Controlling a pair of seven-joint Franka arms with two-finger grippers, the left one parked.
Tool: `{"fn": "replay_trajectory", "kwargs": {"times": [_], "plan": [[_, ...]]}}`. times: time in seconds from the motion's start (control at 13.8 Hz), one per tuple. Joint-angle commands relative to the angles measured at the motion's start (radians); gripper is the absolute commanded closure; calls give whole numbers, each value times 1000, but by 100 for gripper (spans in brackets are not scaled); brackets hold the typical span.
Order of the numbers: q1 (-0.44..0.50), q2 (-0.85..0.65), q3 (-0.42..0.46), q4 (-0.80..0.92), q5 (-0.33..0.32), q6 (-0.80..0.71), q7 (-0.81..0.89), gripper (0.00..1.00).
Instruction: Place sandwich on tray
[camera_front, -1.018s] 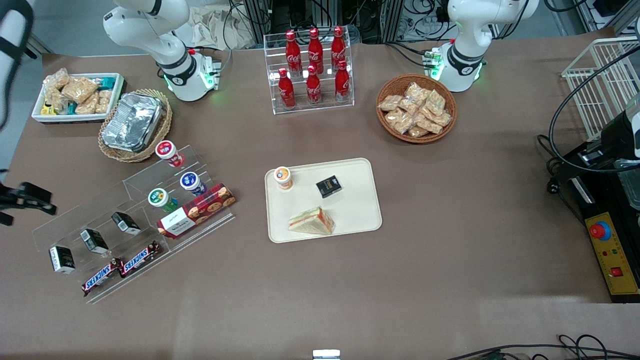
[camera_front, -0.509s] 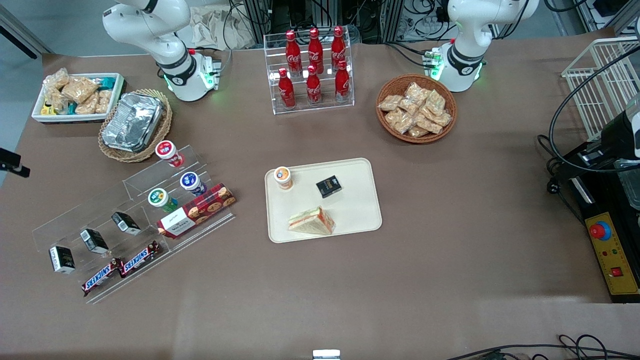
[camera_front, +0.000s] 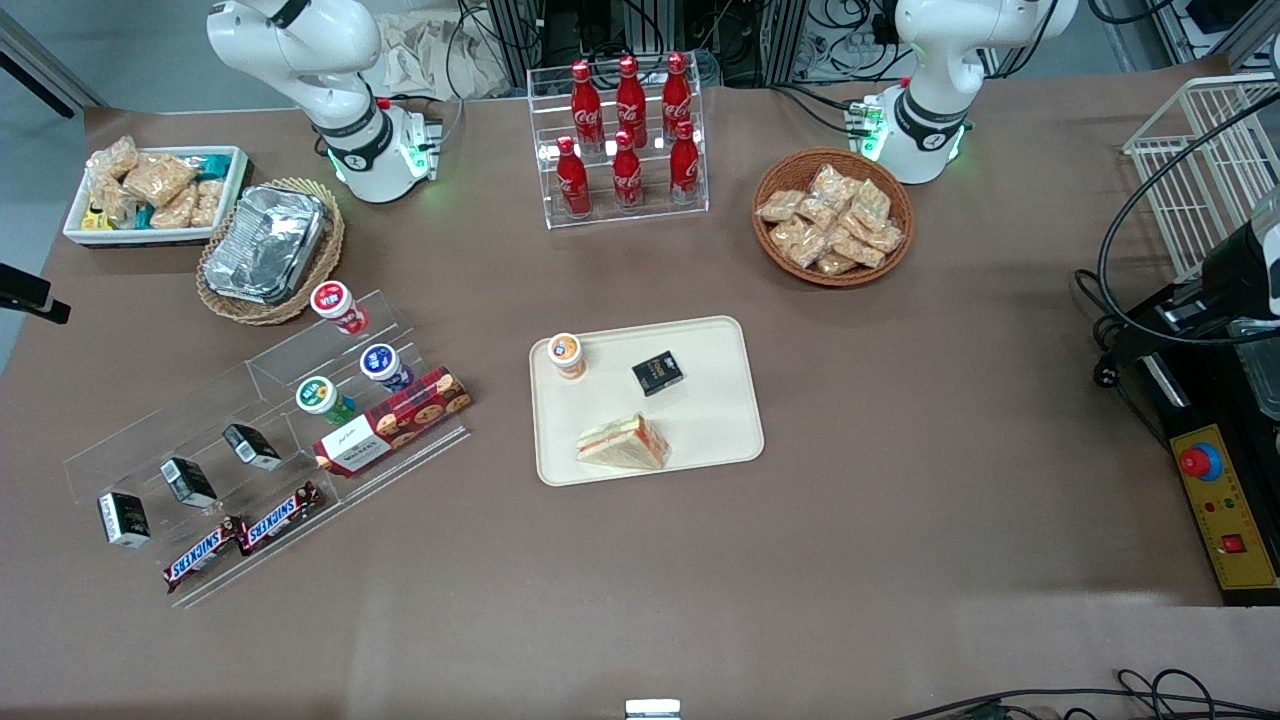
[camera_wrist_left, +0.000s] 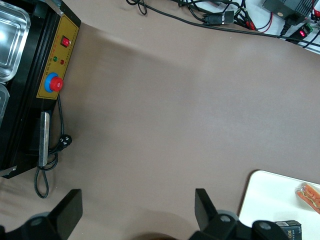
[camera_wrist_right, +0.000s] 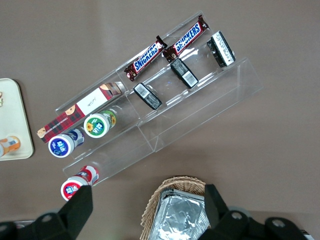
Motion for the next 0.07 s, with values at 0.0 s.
{"fn": "replay_trajectory", "kwargs": {"times": [0.0], "plan": [[-16, -19, 18, -10, -20, -8, 19, 1]]}}
